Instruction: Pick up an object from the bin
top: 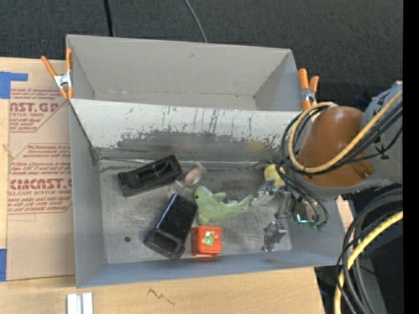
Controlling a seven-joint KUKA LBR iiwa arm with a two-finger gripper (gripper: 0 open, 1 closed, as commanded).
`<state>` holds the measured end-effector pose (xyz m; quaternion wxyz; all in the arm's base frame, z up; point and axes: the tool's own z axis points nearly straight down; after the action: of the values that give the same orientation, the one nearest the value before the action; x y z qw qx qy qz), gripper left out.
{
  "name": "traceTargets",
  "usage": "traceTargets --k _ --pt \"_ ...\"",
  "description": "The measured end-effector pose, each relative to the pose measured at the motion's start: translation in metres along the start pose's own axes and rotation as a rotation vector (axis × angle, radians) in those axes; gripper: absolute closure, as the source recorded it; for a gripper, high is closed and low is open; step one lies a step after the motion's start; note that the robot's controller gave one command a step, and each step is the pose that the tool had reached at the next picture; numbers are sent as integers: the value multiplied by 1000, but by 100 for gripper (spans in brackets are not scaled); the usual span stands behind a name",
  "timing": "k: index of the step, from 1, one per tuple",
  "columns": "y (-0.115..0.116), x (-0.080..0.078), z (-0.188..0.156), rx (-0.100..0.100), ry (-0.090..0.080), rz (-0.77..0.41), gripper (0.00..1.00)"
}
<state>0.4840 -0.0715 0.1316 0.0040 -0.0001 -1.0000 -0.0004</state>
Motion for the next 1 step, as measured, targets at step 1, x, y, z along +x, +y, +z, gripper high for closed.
traceTargets --k 1 --pt "0 -2 -4 1 -8 -1 0"
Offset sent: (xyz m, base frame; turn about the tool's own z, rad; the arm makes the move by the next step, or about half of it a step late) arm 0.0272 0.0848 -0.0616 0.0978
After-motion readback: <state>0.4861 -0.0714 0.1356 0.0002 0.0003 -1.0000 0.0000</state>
